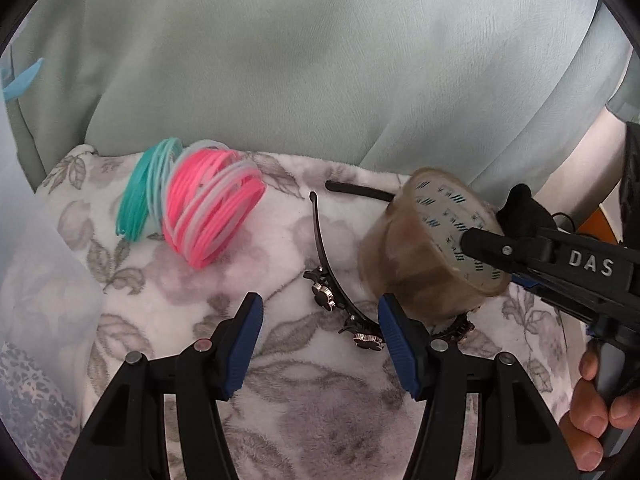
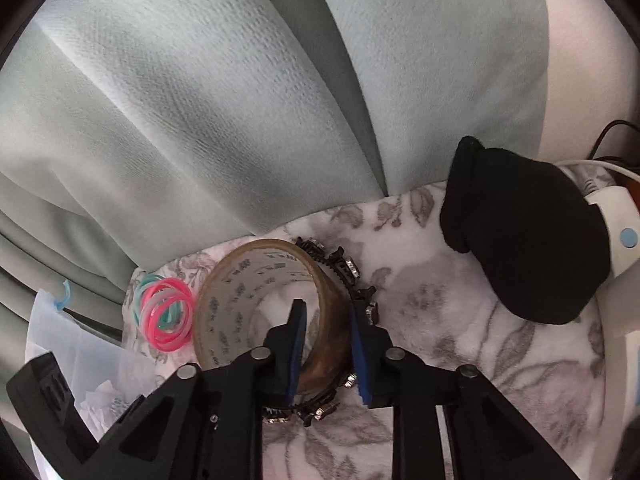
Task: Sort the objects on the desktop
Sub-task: 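Grasp the black beaded headband with the left tool while the right tool grasps the tape roll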
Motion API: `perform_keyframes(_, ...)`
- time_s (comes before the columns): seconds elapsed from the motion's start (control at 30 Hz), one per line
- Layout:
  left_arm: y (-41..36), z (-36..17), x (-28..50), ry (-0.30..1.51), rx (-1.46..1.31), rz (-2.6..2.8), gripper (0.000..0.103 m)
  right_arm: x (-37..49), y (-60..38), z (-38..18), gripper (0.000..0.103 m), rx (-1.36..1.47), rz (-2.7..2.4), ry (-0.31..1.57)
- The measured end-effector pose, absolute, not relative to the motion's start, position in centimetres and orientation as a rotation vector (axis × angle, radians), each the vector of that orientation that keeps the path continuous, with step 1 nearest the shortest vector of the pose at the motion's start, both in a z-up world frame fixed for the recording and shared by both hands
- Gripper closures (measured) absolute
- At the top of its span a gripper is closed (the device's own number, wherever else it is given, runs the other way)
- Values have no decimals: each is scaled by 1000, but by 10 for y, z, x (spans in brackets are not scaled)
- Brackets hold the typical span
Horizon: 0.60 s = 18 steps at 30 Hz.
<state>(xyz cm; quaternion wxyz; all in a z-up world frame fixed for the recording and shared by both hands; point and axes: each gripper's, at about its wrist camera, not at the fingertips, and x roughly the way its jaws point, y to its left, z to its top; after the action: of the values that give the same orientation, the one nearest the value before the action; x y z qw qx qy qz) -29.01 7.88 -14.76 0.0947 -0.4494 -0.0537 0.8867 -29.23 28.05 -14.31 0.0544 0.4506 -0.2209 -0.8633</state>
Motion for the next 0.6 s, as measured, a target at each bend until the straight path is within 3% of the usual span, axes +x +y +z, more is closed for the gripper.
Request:
perform_keyframes(0.1, 79, -148, -291, -146, -1332, 2632, 42, -283, 291, -145, 94, 1354, -2628, -706)
perform_keyframes(0.4, 84, -149, -292, -107, -1351, 2637, 44, -259, 311, -127, 94, 1225, -2618, -804)
perform_keyframes(0.6, 89, -148, -293, -98, -1358, 2638, 54, -236, 320, -112, 94, 1161, -2646, -803)
